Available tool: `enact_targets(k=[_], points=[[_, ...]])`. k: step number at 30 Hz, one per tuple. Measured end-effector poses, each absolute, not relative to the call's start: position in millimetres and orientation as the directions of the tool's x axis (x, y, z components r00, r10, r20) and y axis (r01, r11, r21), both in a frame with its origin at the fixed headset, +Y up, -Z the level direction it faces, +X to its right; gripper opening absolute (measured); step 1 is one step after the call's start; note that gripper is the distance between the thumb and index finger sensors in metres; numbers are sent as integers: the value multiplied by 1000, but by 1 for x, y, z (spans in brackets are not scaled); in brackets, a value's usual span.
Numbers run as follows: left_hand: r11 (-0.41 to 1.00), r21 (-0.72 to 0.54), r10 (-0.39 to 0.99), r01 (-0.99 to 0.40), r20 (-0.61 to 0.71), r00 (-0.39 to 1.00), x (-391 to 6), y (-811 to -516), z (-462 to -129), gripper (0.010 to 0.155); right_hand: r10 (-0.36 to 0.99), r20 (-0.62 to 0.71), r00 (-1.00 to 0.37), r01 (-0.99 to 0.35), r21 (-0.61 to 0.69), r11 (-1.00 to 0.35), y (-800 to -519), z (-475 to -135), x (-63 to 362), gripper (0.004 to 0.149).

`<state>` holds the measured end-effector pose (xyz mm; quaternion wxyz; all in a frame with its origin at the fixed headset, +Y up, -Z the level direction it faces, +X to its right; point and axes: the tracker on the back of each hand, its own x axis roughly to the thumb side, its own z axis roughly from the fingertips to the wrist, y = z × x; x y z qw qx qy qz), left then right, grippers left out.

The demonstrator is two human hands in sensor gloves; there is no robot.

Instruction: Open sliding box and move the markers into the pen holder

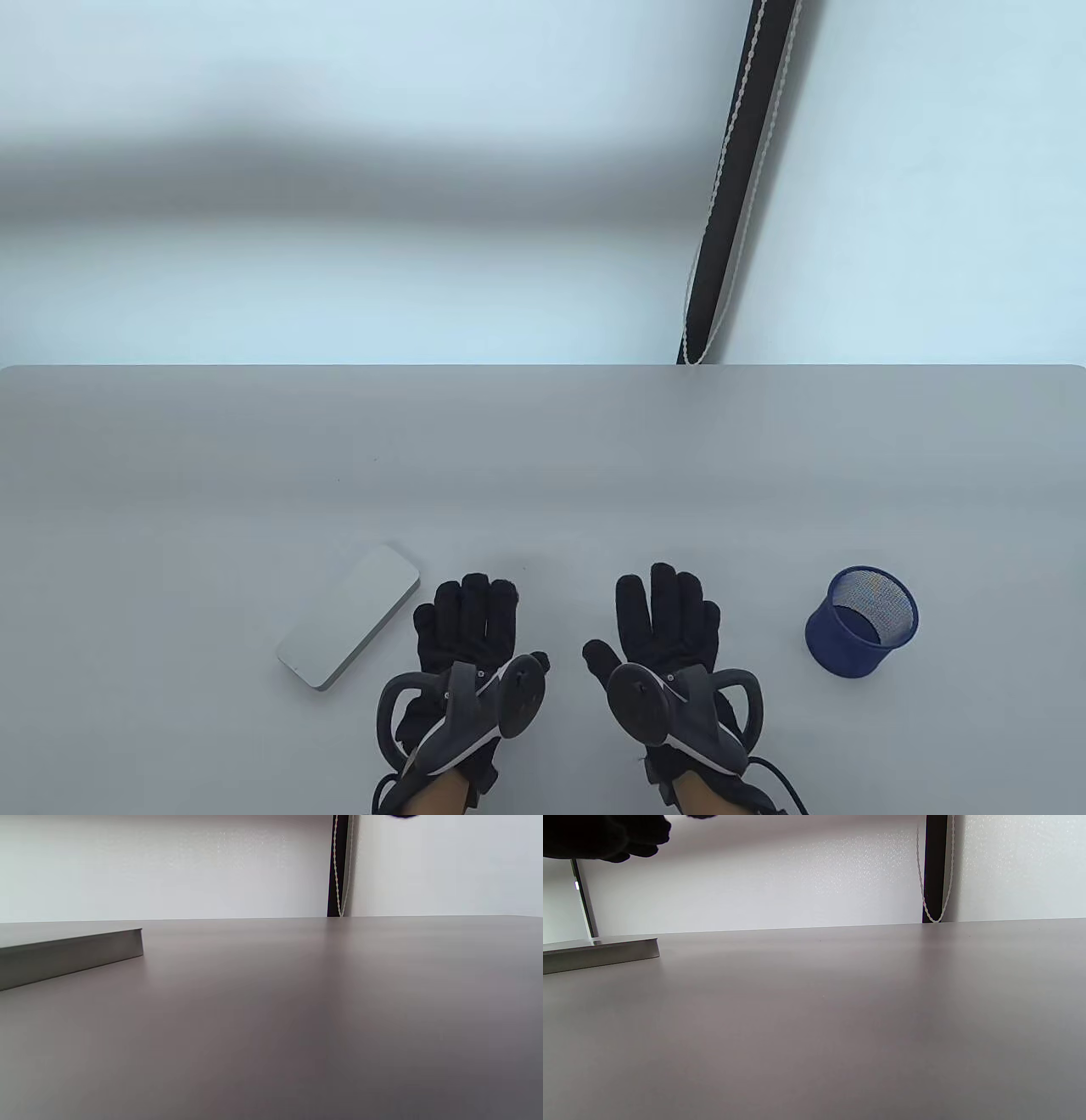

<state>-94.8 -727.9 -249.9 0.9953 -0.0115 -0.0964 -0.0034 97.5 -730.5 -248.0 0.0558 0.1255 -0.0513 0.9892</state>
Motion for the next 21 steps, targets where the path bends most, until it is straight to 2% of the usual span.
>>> enact_targets(k=[13, 21], points=[[999, -34, -31, 38, 178, 984, -98, -729, -255, 84, 92, 248, -964, -116, -86, -990, -732, -255, 104, 76], [999, 42, -27, 21, 152, 988, -110, -706, -253, 94, 93, 237, -967, -121, -108, -987, -723, -251, 106, 76]])
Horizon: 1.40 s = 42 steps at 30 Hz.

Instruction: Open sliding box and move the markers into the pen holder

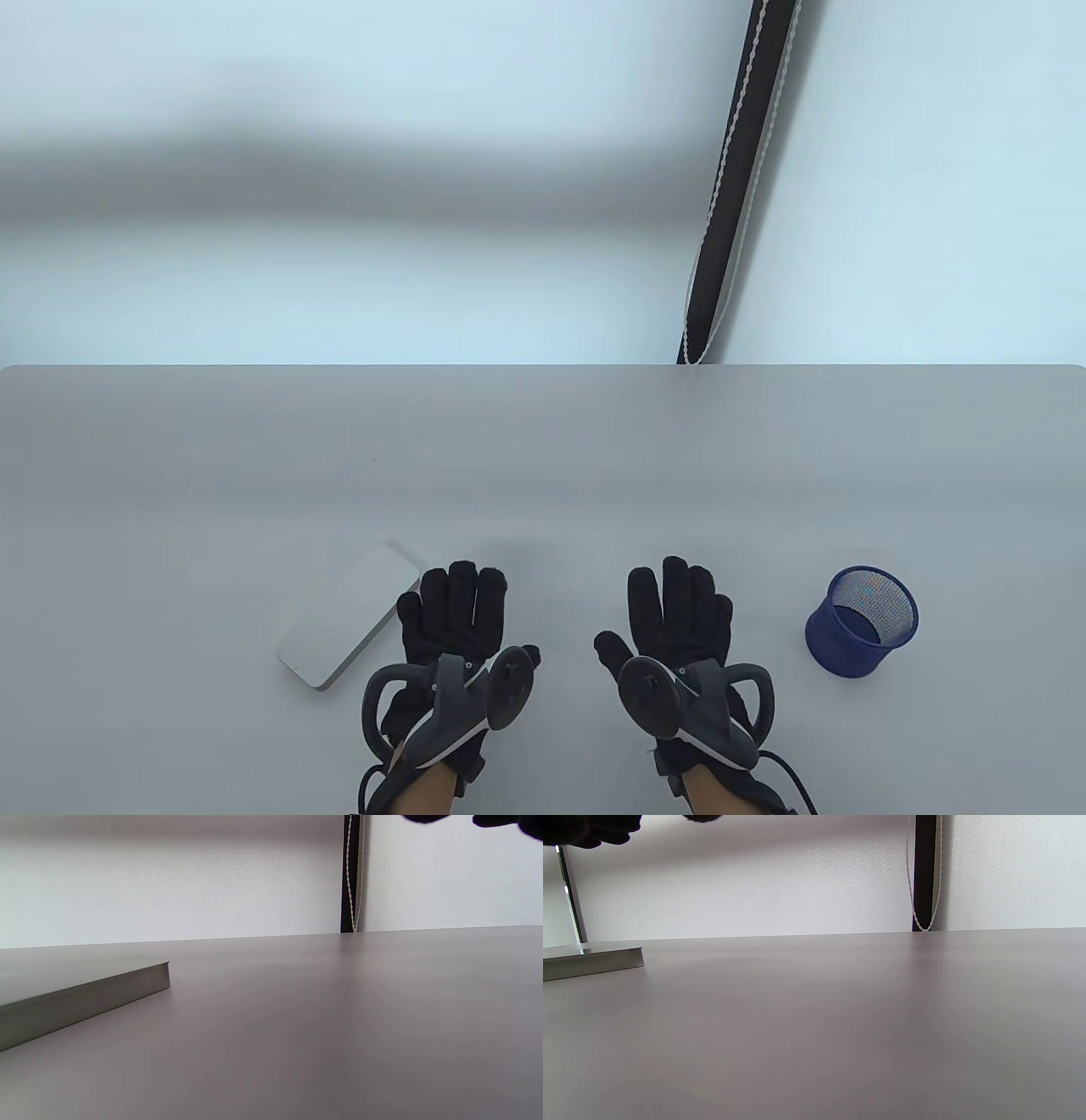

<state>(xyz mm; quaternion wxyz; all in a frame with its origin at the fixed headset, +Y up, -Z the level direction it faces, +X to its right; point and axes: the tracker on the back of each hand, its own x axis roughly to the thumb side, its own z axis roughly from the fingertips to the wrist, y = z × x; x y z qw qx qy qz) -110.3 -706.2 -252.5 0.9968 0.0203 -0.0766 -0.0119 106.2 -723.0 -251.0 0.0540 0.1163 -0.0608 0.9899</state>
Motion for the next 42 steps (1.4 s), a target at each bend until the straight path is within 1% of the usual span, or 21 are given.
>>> enact_targets(k=[4, 8, 13, 18, 20, 22, 26, 29, 33, 37, 40, 42], points=[[997, 76, 10, -15, 65, 998, -130, -692, -254, 103, 97, 243, -965, -125, -100, -987, -722, -250, 105, 77], [999, 18, 32, -32, -39, 999, -161, -691, -259, 112, 104, 253, -962, -129, -86, -988, -722, -250, 103, 77], [996, -78, 30, -44, -176, 984, -199, -701, -266, 118, 109, 267, -958, -130, -61, -990, -723, -249, 101, 78], [987, -153, 4, -44, -252, 968, -230, -718, -271, 118, 109, 278, -954, -125, -42, -991, -724, -248, 98, 78], [978, -184, 43, -98, -284, 958, -238, -730, -273, 117, 110, 281, -954, -125, -38, -991, -724, -248, 97, 78], [967, -225, 49, -120, -301, 953, -242, -742, -275, 116, 115, 284, -952, -130, -35, -991, -724, -247, 97, 78], [945, -311, -1, -104, -321, 947, -246, -761, -277, 111, 111, 285, -952, -124, -27, -992, -725, -247, 96, 78], [936, -323, 20, -137, -340, 940, -247, -769, -278, 104, 112, 282, -953, -123, -22, -992, -725, -246, 96, 79], [948, -306, -20, -93, -348, 937, -246, -771, -280, 93, 117, 278, -954, -125, -11, -992, -725, -246, 96, 79], [950, -304, -39, -76, -355, 934, -245, -774, -280, 86, 117, 277, -954, -121, 2, -993, -726, -246, 96, 79], [944, -326, -69, -57, -362, 930, -245, -774, -281, 76, 114, 278, -954, -115, 11, -993, -726, -246, 96, 79], [937, -345, -74, -60, -363, 929, -243, -772, -282, 76, 111, 279, -954, -111, 19, -994, -726, -246, 96, 78]])
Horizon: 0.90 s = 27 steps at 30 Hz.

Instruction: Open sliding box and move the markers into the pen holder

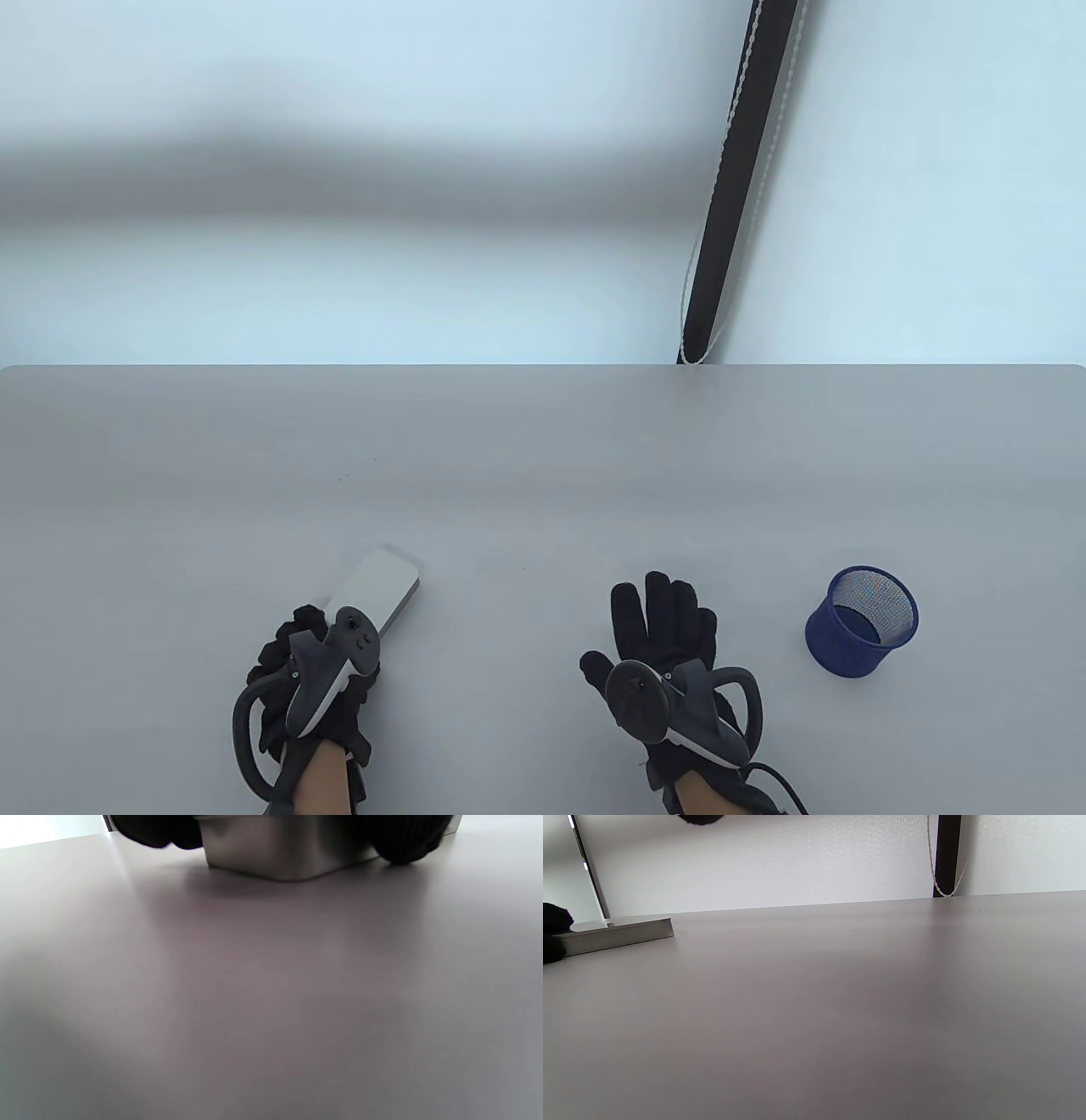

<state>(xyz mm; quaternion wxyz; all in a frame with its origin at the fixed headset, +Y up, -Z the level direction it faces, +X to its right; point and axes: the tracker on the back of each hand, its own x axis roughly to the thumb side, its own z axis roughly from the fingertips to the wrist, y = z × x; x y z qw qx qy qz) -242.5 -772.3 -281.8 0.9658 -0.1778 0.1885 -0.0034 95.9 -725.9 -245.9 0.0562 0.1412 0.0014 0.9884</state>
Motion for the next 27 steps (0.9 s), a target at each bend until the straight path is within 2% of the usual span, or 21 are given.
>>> enact_targets(k=[4, 9, 11, 21, 27], points=[[942, -334, -88, -41, -360, 929, -239, -770, -282, 76, 109, 278, -954, -105, 31, -994, -726, -246, 96, 78], [950, -286, 20, -123, -337, 941, -234, -760, -282, 74, 113, 273, -955, -106, 39, -994, -726, -246, 97, 78], [952, -284, 22, -115, -311, 950, -229, -754, -282, 73, 115, 270, -956, -107, 45, -993, -727, -246, 97, 78], [961, -278, -14, -2, -58, 998, -177, -727, -277, 72, 116, 271, -956, -103, 59, -993, -727, -247, 97, 78], [950, -312, 9, 16, 78, 997, -152, -725, -273, 72, 116, 273, -955, -100, 71, -992, -728, -247, 97, 78]])
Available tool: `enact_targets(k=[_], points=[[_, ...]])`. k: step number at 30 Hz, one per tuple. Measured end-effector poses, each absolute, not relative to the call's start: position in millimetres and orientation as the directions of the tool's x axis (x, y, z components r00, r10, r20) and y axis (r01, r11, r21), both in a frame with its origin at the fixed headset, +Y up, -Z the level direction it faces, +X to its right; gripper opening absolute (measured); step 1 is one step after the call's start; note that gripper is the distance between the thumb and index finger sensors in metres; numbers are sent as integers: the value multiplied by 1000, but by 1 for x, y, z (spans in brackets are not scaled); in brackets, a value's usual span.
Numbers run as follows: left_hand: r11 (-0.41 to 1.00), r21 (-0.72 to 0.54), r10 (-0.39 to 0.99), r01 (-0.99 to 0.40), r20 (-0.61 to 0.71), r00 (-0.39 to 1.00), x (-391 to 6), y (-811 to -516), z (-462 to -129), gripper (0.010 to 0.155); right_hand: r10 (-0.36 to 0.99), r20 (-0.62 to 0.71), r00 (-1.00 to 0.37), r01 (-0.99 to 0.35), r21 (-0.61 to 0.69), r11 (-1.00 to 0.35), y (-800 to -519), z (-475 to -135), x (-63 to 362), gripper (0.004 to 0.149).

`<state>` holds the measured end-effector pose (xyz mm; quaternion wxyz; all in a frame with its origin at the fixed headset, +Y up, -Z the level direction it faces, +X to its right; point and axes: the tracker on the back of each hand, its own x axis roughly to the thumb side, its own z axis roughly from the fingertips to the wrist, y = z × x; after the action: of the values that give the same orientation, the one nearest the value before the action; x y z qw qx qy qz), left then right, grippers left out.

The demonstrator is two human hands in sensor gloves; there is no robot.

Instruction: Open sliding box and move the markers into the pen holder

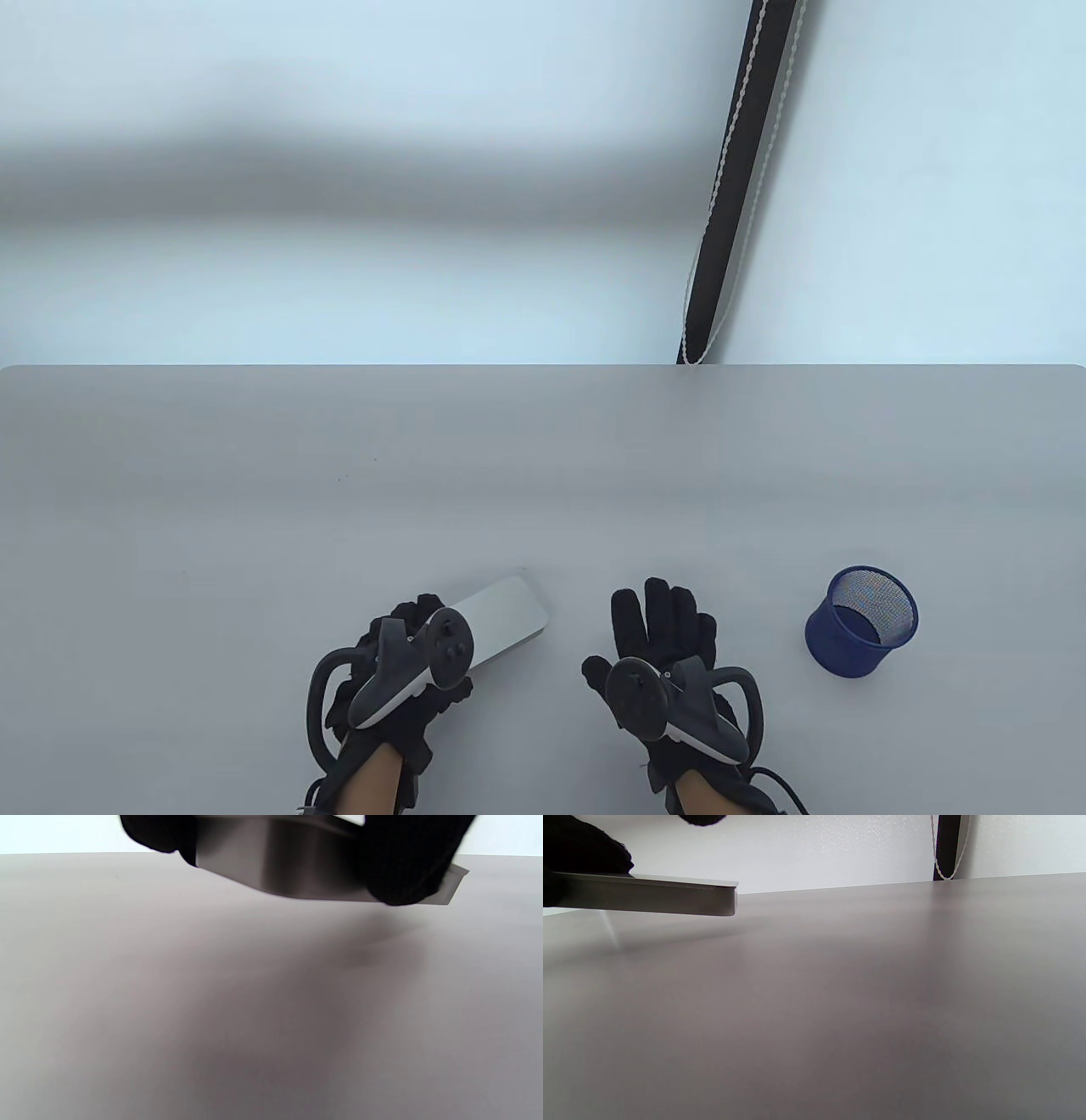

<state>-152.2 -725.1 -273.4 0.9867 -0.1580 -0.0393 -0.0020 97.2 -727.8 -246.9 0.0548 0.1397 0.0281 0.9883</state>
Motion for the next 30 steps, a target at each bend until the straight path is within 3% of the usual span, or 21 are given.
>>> enact_targets(k=[18, 30], points=[[931, -366, 106, 23, 330, 938, -119, -746, -272, 71, 117, 305, -945, -78, 138, -987, -731, -247, 95, 80], [918, -393, 114, 47, 378, 919, -107, -761, -271, 72, 157, 380, -911, -57, 259, -964, -738, -248, 91, 85]])
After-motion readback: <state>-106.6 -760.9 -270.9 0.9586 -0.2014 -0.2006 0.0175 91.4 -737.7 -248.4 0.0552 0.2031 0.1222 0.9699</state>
